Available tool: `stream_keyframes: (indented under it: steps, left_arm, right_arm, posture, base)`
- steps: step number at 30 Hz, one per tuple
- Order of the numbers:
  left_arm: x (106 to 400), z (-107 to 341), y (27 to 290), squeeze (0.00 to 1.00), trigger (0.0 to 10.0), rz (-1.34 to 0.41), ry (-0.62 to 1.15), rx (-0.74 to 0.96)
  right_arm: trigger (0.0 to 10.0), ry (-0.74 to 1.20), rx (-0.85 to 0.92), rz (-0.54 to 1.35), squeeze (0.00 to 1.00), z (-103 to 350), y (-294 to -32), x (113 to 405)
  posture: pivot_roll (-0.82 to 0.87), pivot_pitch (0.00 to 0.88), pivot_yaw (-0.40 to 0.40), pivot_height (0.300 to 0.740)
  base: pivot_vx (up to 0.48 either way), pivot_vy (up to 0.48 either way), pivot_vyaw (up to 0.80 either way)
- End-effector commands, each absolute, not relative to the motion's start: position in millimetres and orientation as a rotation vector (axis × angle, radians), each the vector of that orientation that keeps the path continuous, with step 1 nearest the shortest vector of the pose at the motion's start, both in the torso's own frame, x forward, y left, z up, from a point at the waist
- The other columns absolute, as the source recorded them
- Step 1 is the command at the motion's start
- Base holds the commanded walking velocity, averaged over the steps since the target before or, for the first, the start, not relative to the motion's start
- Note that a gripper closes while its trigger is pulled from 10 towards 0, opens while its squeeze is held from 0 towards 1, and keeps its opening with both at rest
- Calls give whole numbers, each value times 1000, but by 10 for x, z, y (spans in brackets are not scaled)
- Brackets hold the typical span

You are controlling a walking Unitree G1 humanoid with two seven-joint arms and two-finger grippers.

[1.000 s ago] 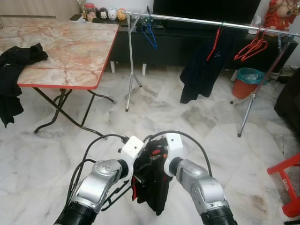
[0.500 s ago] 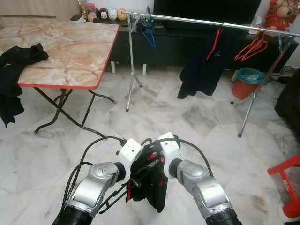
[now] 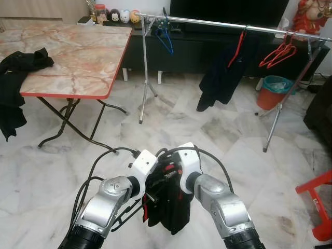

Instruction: Hang hanger

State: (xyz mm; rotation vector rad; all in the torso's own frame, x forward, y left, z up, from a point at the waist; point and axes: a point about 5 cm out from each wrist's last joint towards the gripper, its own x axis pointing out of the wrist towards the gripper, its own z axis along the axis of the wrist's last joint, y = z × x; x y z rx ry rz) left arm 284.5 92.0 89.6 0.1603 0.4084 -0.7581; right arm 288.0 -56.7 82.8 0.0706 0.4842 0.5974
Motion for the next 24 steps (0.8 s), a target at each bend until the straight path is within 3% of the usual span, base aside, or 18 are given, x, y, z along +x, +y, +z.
stream_keyframes:
  steps: [1, 2, 3, 5, 6, 22, 23, 24]
  left_arm:
    - [2947, 1204, 805, 0, 10000, -786, 243, 163]
    - [2947, 1205, 806, 0, 10000, -786, 241, 162]
    - [2948, 1206, 808, 0, 10000, -786, 240, 162]
    - [2948, 1207, 809, 0, 10000, -786, 239, 162]
    - [2949, 1207, 809, 0, 10000, -785, 238, 162]
    - [3128, 1375, 930, 0, 10000, -608, 109, 126]
    - [3132, 1371, 937, 0, 10000, -603, 111, 127]
    - [3135, 1366, 941, 0, 10000, -600, 113, 129]
  right_arm:
    - [10000, 520, 94, 605, 1000, 766, -502, 2847]
    - [10000, 518, 97, 597, 1000, 767, -508, 2851]
    - [10000, 517, 95, 588, 694, 766, -520, 2856]
    - [10000, 517, 94, 581, 694, 765, -529, 2860]
    - [10000, 516, 91, 576, 0, 765, -535, 2864]
    - [10000, 488, 121, 566, 0, 815, -586, 2846]
    - [10000, 472, 127, 577, 1000, 843, -583, 2847]
    - [10000, 466, 128, 583, 1000, 857, -580, 2847]
  posture:
    - [128, 0, -53, 740]
    - [128, 0, -53, 740]
    - [126, 0, -52, 740]
    - [125, 0, -52, 740]
    - [125, 0, -52, 740]
    - [119, 0, -51, 740]
    - [117, 0, -51, 740]
    - [117, 0, -52, 740]
  base:
    - [0, 0, 0]
    - [0, 0, 0]
    - [0, 0, 0]
    - [0, 0, 0]
    - [0, 0, 0]
    - [0, 0, 0]
    - [0, 0, 0]
    - [0, 0, 0]
